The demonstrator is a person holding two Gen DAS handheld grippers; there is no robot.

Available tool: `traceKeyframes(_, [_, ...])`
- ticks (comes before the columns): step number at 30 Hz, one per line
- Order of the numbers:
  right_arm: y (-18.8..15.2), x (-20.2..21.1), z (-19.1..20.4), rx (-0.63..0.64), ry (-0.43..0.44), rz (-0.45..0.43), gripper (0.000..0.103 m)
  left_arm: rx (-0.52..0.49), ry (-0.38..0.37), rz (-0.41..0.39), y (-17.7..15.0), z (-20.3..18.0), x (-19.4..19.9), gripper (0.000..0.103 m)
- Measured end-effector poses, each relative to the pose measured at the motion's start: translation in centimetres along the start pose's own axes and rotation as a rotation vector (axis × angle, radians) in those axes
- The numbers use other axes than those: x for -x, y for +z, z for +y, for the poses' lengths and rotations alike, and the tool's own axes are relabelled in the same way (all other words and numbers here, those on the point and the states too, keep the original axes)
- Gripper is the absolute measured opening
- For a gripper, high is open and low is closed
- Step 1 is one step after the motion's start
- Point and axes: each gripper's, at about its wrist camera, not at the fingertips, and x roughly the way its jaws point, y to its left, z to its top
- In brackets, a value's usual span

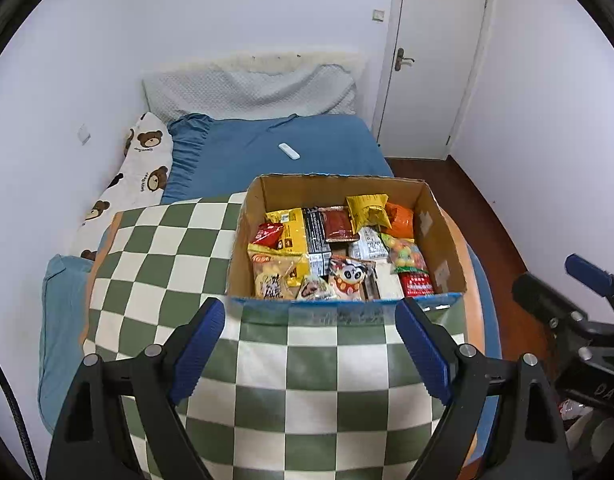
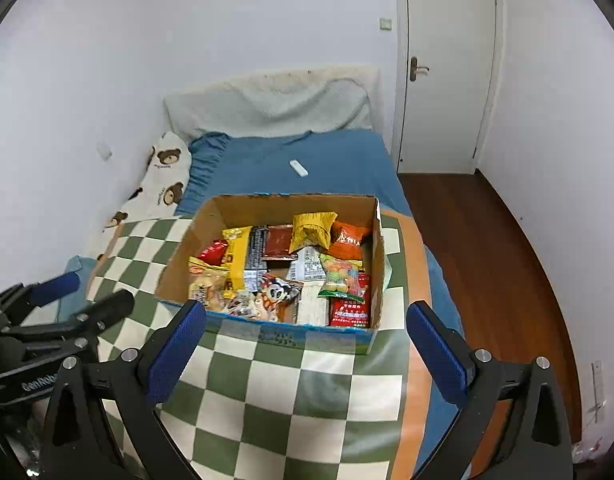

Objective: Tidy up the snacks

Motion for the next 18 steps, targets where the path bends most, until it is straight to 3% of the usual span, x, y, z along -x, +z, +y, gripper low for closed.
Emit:
traceKeyframes(6, [-1.5,4.9,1.3,0.025,-0.008,-0.063,0.102,0.005,0.043,-0.075,-1.5,0.2,3.7,0.087])
traceKeyframes(18, [-2.8,8.8,1.9,0.025,-0.001,-0.115,0.103,0.029,0.078,-0.126,-3.4,0.7,8.2,0.087])
